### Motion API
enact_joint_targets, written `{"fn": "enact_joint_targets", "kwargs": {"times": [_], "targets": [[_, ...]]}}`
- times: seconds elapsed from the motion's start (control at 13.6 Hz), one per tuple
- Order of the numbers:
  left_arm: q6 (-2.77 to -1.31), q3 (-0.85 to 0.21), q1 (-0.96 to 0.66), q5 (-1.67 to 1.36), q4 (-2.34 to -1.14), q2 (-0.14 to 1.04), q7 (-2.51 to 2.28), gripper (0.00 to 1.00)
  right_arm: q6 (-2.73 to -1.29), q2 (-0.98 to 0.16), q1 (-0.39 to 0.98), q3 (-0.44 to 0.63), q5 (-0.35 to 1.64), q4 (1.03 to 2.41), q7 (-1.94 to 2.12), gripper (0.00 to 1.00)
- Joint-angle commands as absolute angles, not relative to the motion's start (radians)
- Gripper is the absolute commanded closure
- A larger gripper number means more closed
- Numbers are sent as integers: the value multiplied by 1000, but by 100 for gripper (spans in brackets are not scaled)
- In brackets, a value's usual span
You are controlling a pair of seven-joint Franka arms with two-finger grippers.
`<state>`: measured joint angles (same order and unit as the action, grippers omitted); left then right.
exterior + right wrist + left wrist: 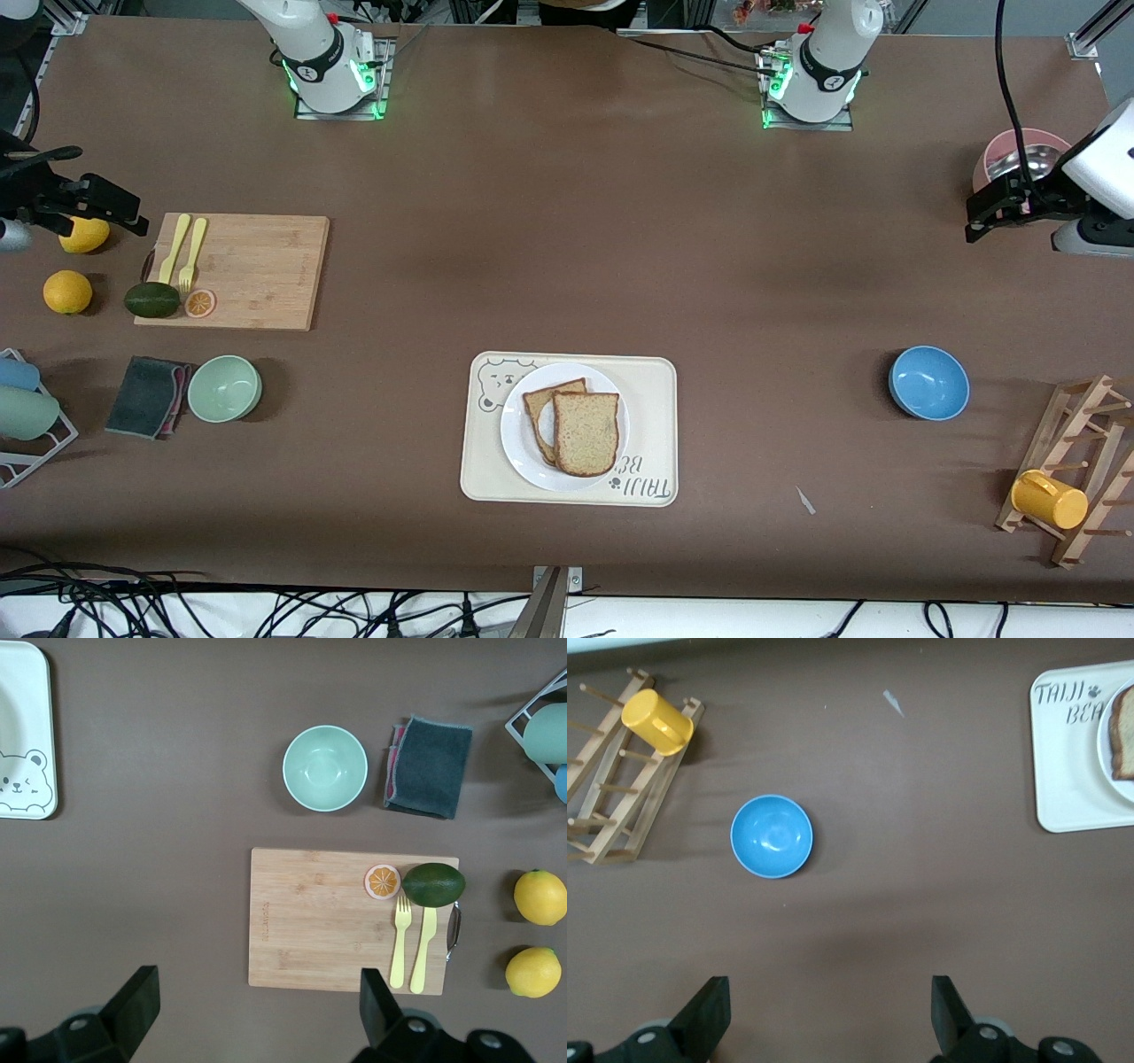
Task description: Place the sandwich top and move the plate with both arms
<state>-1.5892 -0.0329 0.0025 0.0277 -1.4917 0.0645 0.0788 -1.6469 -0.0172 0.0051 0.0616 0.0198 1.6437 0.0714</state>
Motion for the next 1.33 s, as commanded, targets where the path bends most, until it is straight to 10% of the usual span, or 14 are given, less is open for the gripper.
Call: {"fn": "enact_joint_targets", "kwargs": {"times": [0.0,1.25], "targets": [[-1630,-35,29,-23,-1459,78,115,0,-1651,-8,12,66,2,1646,72,0],[-1553,-34,25,-31,-1430,97,127,0,-1652,-8,12,67,5,1646,72,0]]}}
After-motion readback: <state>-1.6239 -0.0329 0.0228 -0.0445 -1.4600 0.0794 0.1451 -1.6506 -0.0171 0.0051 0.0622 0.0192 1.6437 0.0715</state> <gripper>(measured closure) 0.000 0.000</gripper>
